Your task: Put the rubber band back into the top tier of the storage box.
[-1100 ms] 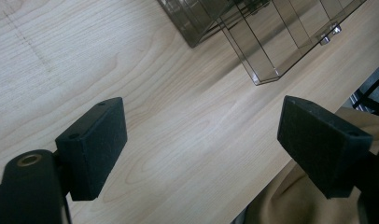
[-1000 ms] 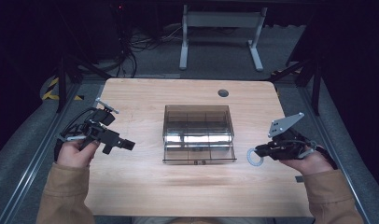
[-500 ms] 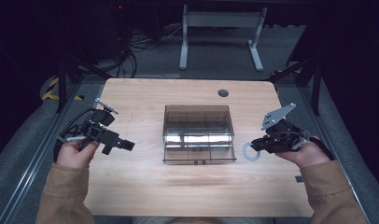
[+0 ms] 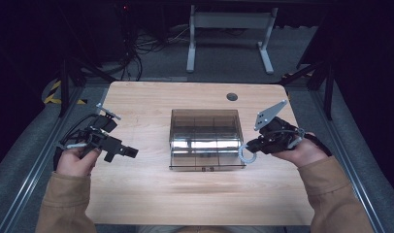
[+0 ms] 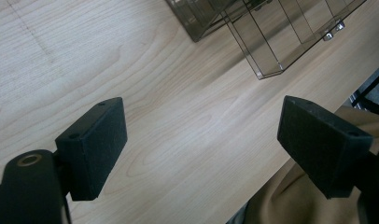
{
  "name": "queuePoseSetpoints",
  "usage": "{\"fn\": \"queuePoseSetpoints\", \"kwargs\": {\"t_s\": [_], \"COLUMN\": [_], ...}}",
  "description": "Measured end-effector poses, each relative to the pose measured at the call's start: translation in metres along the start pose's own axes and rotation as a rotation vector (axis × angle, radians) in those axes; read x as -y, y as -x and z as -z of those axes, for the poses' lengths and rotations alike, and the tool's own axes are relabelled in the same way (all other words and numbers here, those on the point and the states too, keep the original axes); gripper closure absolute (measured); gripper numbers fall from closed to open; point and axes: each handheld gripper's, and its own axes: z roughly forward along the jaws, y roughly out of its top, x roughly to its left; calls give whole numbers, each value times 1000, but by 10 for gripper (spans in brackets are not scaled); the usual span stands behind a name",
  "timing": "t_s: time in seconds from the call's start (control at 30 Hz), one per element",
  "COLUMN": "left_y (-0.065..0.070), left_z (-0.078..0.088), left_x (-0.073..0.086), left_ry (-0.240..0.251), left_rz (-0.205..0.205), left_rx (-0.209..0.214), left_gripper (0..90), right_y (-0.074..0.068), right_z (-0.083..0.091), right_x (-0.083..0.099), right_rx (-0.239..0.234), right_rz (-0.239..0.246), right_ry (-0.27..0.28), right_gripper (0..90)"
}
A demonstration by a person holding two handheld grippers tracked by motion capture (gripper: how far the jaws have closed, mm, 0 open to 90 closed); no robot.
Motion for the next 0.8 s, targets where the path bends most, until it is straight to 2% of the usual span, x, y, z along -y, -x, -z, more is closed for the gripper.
{"fn": "queuePoseSetpoints", "kwargs": {"t_s": [0.43, 0.67, 0.8], "left_y": [-1, -2, -3], "left_z": [2, 5, 7], "left_x": [6, 12, 16], "left_ry": [0, 6, 8], "left_rz": [4, 21, 29], "left_rx": [-2, -8, -11], "left_gripper": [165, 165, 165], "right_y": [-5, -6, -6], "right_z": [-15, -24, -26], "right_x": [-34, -51, -56], "right_rx": [-41, -58, -63], "right_rz": [55, 95, 101], "right_ry": [-3, 9, 5], "right_gripper": [815, 814, 815]}}
